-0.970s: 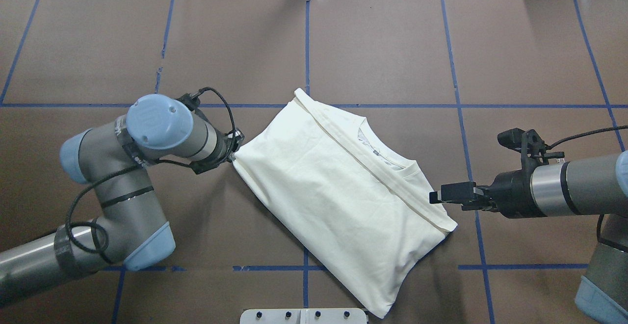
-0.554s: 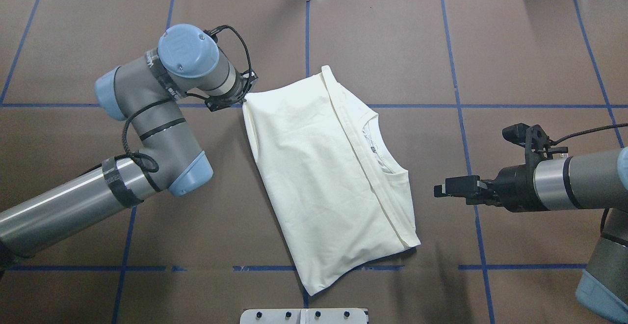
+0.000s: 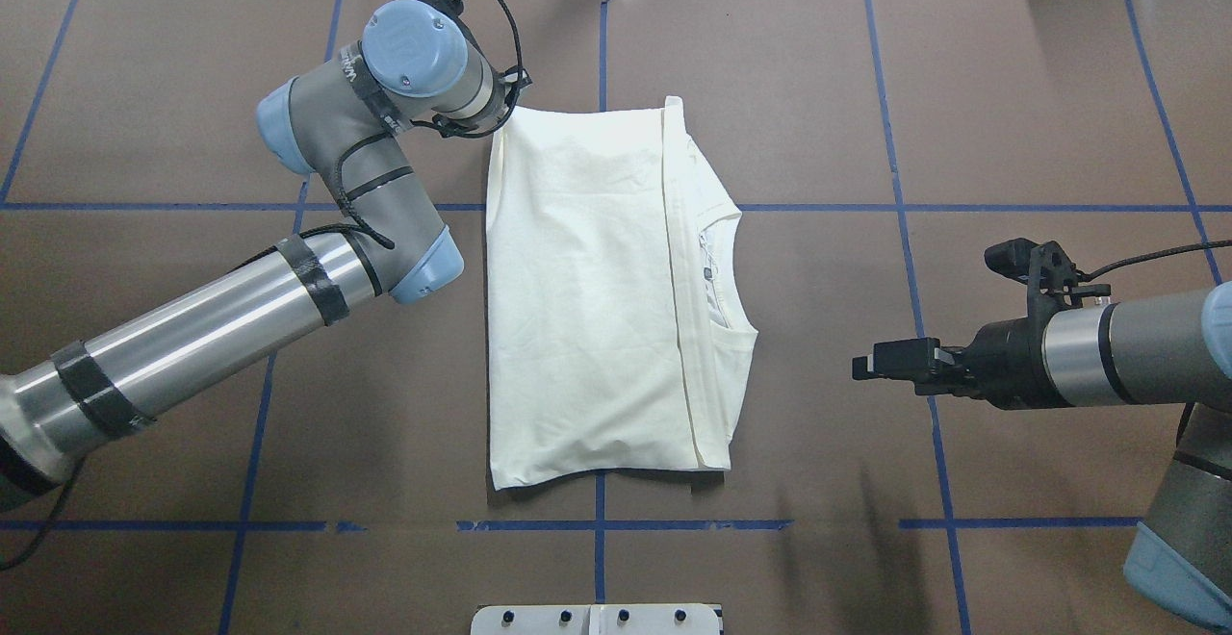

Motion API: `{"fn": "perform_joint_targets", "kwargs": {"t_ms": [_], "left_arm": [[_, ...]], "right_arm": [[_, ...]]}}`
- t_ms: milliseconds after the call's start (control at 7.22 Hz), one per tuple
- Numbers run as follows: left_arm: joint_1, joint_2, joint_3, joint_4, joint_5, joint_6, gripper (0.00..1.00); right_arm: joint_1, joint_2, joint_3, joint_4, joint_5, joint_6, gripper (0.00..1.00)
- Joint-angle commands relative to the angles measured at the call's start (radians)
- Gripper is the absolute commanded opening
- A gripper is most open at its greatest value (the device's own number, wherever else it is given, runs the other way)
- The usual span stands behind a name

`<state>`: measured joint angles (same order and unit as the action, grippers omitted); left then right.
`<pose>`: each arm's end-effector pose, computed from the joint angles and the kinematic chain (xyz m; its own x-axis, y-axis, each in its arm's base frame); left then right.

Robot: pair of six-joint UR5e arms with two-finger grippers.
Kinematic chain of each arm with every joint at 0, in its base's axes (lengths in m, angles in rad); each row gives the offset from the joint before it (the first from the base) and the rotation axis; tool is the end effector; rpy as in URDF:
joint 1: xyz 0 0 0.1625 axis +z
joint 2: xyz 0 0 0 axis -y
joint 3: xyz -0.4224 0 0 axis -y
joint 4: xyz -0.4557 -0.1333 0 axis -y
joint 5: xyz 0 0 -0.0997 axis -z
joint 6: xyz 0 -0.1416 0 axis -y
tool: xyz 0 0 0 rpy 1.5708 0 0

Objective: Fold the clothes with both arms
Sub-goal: 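Raise the left gripper aside while the right gripper moves over the shirt's side edge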

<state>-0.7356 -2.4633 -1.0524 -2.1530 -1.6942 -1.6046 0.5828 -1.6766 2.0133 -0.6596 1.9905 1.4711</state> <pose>0.6083 -0.7069 0.2606 0.4072 -0.4138 -0.8142 0.6055 0.7897 -0.0985 -0.4091 -0.3602 0.3785 0.2815 0.0767 0.9565 -0.1527 0.9877 -0.0343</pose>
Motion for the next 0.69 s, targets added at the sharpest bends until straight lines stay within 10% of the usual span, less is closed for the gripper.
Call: {"fn": "perform_joint_targets", "kwargs": {"t_ms": [0, 139, 277, 554], "left_arm": [[0.002, -0.023, 0.095, -0.094, 0.008, 0.006, 0.00], [0.001, -0.020, 0.097, -0.099, 0.011, 0.023, 0.24], [0.002, -0.010, 0.094, -0.099, 0.052, 0.082, 0.99], [-0.030, -0.002, 0.053, -0.085, 0.027, 0.153, 1.00]], "right_arm": [[-0.001, 0.002, -0.007, 0.000, -0.001, 0.000, 1.00], [-0.003, 0.003, -0.008, -0.001, -0.001, 0.000, 1.00], [-0.005, 0.011, -0.011, -0.003, -0.004, -0.002, 1.00], [0.005, 0.051, -0.051, -0.023, -0.028, -0.012, 1.00]]}}
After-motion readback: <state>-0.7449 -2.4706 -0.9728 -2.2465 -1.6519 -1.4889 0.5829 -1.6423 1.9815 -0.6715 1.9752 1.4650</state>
